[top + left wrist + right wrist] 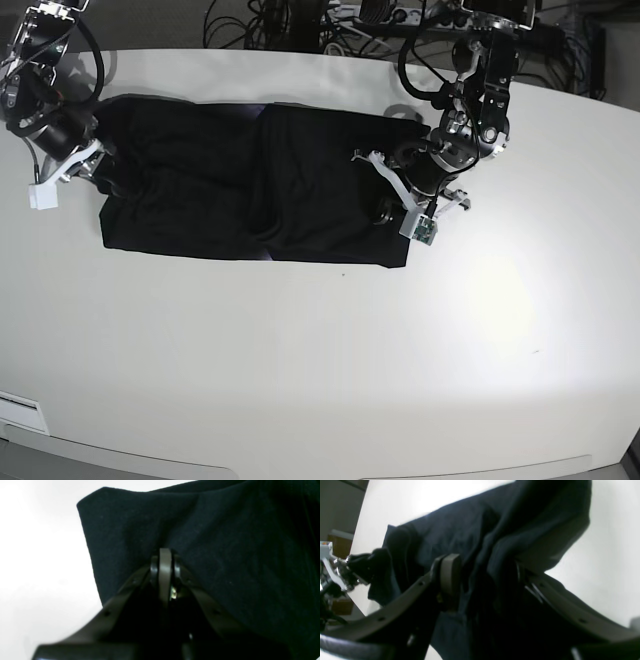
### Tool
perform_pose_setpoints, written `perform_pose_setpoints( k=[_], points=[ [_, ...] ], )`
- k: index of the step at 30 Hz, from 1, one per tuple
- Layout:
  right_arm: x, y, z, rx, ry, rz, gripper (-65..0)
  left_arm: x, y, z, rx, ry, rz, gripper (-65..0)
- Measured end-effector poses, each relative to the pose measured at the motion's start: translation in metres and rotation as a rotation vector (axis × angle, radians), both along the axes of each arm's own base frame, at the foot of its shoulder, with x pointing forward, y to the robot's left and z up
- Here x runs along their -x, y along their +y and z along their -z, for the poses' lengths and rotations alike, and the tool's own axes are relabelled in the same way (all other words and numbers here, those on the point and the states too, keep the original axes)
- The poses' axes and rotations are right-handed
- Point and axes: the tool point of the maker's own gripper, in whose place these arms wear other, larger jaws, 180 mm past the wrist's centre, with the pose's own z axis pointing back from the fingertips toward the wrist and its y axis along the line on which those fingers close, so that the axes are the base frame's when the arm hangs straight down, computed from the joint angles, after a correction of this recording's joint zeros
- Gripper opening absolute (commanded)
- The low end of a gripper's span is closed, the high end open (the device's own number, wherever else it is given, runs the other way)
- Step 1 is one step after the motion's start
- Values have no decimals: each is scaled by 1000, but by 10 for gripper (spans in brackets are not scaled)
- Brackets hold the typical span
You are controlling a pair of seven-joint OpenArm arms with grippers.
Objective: Fold the T-shirt properly
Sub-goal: 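Hold the strip with the left gripper while the right gripper grasps its end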
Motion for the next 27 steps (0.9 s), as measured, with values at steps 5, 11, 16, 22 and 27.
perform_pose_setpoints(
  k=[5,11,16,22,27],
  points=[
    [3,2,3,6,22,-19,-350,0,-1,0,10,2,-1,-650],
    [7,10,8,-10,31,-29,-350,0,-1,0,10,2,-1,-650],
    [15,28,25,-78,47,-37,-350,0,-1,0,10,3,-1,-650],
    [14,27,27,-86,40,-41,-350,0,-1,0,11,2,-1,-650],
    [12,8,14,-12,22,-72,-341,0,-1,0,11,2,-1,-650]
  ],
)
